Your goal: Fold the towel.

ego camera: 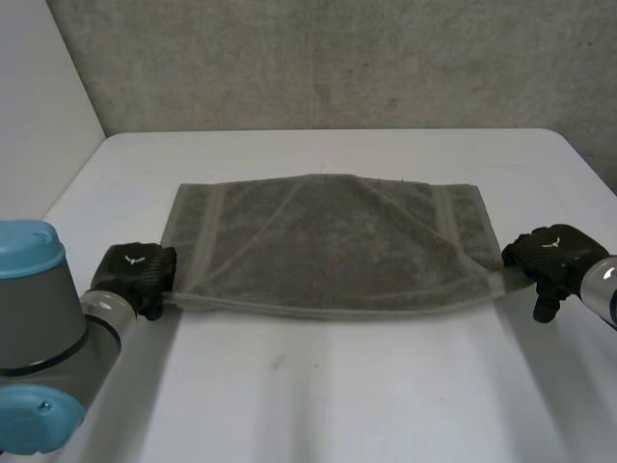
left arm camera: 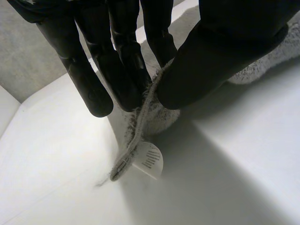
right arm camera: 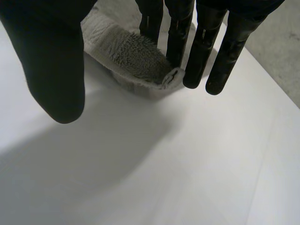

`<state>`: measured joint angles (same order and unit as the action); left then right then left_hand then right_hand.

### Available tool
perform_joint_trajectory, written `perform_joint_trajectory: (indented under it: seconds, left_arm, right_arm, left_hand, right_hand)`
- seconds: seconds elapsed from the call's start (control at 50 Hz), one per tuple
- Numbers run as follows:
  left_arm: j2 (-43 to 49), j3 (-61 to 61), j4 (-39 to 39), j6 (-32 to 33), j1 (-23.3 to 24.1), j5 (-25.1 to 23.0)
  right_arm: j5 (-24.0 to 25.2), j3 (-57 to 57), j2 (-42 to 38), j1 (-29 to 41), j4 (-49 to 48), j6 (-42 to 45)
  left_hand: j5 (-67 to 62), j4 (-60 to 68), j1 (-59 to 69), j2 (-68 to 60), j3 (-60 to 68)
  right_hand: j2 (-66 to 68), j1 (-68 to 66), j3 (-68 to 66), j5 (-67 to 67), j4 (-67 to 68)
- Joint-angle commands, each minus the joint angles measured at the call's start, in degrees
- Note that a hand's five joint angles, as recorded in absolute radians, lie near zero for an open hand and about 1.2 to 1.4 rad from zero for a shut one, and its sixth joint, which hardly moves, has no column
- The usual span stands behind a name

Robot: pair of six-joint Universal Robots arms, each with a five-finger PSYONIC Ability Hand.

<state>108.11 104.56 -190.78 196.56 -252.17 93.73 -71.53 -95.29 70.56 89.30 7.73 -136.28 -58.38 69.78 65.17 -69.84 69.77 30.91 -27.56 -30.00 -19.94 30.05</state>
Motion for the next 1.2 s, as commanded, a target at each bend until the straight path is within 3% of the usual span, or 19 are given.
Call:
perform_joint_trajectory:
  seconds: [0.02, 0.1, 0.26, 0.5, 0.76, 0.86, 0.9, 0.92, 0.94, 0.96, 0.98, 1.02, 1.04, 1.06, 1.2]
  left_arm:
    - [-1.6, 0.0, 0.1, -0.3, -1.3, -0.3]
    - [-1.5, 0.1, 0.1, -0.4, -1.4, -0.3]
    - [-1.5, 0.2, 0.1, -0.5, -1.5, -0.3]
    - [-1.1, 0.2, 0.1, -0.5, -1.5, -0.3]
    - [-1.1, 0.6, 0.1, -0.5, -1.4, -0.3]
    - [-1.1, 0.6, 0.1, -0.5, -1.4, -0.3]
    - [-1.1, 0.6, 0.1, -0.5, -1.4, -0.3]
    - [-1.0, 0.6, 0.1, -0.5, -1.4, -0.4]
    - [-1.0, 0.6, 0.1, -0.5, -1.4, -0.3]
    - [-1.0, 0.6, 0.1, -0.5, -1.4, -0.3]
    - [-1.0, 0.6, 0.1, -0.5, -1.4, -0.3]
    - [-1.0, 0.6, 0.1, -0.5, -1.4, -0.3]
    - [-1.0, 0.6, 0.1, -0.5, -1.5, -0.4]
    - [-0.9, 0.6, 0.1, -0.5, -1.5, -0.3]
    - [-0.9, 0.6, 0.1, -0.5, -1.5, -0.3]
  right_arm:
    - [12.1, -9.3, 2.7, -5.3, -7.3, 1.2]
    - [15.5, -13.7, 2.5, -6.3, -15.2, 1.3]
    - [16.1, -16.8, -1.2, -7.8, -26.1, 1.5]
    - [16.2, -18.2, -2.1, -7.5, -34.1, 0.9]
    - [16.2, -19.7, -1.7, -7.5, -36.0, 0.8]
    - [15.7, -20.0, 0.4, -7.0, -36.6, -0.2]
    - [15.7, -19.9, 1.5, -6.9, -36.6, -1.5]
    - [15.4, -19.9, 3.0, -6.9, -36.9, -3.8]
    - [15.4, -19.9, 3.0, -6.9, -36.9, -3.8]
    - [14.8, -19.8, 4.1, -7.0, -37.4, -6.2]
    - [14.8, -19.8, 4.1, -7.0, -37.4, -6.2]
    - [12.7, -19.1, 4.8, -7.3, -38.0, -9.2]
    - [10.5, -17.8, 4.9, -7.5, -37.7, -12.1]
    - [8.2, -16.1, 4.8, -7.4, -36.1, -15.6]
    - [11.1, -15.1, 3.9, -6.9, -30.3, -15.6]
  left_hand:
    - [-11.6, 10.2, 14.8, -10.2, 10.2]
    - [-11.6, 10.2, 14.8, -10.2, 10.2]
    - [-11.6, 10.2, 14.8, -10.2, 10.2]
    - [-11.6, 10.2, 14.8, -10.2, 10.2]
    - [-11.6, 10.2, 14.8, -10.2, 10.2]
    - [-11.6, 10.2, 14.8, -10.2, 10.2]
    - [-11.6, 10.2, 14.8, -10.2, 10.2]
    - [-11.6, 10.2, 14.8, -10.2, 10.2]
    - [-11.6, 10.2, 14.8, -10.2, 10.2]
    - [-11.6, 10.2, 14.8, -10.2, 10.2]
    - [-11.6, 10.2, 14.8, -10.2, 10.2]
    - [-11.6, 10.2, 14.8, -10.2, 10.2]
    - [-11.6, 10.2, 14.8, -10.2, 10.2]
    - [-11.6, 10.2, 14.8, -10.2, 10.2]
    - [-11.6, 10.2, 14.8, -10.2, 10.2]
  right_hand:
    - [3.1, -6.4, -4.0, -4.0, 3.9]
    - [5.2, -8.6, -6.1, -6.2, 6.1]
    - [7.9, -11.3, -8.8, -8.9, 8.8]
    - [14.7, -18.0, -15.6, -15.6, 15.5]
    - [8.6, -12.0, -9.5, -9.6, 9.5]
    - [-6.1, 2.8, 5.2, 5.2, -5.3]
    - [-6.0, 2.7, 5.1, 5.1, -5.2]
    - [7.3, -10.7, -8.2, -8.3, 8.2]
    - [7.4, -10.8, -8.3, -8.4, 8.3]
    - [30.9, -34.3, -31.8, -31.9, 31.8]
    - [31.1, -34.5, -32.1, -32.1, 32.0]
    - [29.1, -32.5, -30.0, -30.1, 30.0]
    - [-2.5, -0.8, 1.6, 1.5, -1.7]
    - [-20.9, 17.6, 20.0, 19.9, -20.1]
    - [-20.9, 17.6, 20.0, 19.9, -20.1]
